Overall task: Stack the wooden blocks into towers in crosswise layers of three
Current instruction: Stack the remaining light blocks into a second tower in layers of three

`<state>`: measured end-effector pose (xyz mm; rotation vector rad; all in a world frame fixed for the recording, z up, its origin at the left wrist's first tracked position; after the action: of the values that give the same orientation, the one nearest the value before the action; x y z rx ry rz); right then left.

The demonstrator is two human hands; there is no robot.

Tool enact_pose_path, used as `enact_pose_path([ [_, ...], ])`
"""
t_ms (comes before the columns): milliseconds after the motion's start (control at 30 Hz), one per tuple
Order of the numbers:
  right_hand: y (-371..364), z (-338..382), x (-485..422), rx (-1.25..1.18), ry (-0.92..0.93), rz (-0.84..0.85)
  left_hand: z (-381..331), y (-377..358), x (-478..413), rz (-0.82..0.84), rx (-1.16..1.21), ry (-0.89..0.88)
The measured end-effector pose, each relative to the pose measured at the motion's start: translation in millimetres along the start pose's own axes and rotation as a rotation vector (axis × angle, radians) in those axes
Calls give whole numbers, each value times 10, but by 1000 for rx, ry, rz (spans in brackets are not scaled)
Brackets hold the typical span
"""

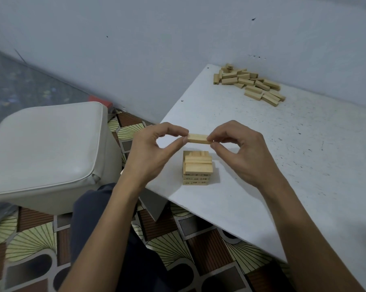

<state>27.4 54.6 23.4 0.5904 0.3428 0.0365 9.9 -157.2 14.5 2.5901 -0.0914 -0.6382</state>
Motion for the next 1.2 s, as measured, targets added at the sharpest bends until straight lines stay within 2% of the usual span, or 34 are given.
enact_pose_path([
  [200,-14,-34,92,-76,-14,17,-33,-4,106,3,-1,15],
  [733,-74,-80,159,-45,-33,34,46,9,215,69,-44,39],
  [900,-87,-42,195,-55,-93,2,70,32,264,26,-32,28],
  [1000,-95,-46,270,-87,-181,103,47,30,333,142,16,48],
  [1100,-116,-62,367,-20,-159,214,49,4,411,285,-31,22],
  [1200,-142,-95,408,18,-154,219,70,-22,430,291,-21,16],
])
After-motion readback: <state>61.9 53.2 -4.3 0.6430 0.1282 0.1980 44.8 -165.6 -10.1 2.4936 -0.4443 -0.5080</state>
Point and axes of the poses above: each hand's wrist, its own x-axis away from the middle knuckle, its own y-axis out of the back of the hand, z = x × y, the point moved 2 cm from there along -x, towards the middle knuckle, and after that the axes turned 6 degrees about -y, right-handed, at the moved point
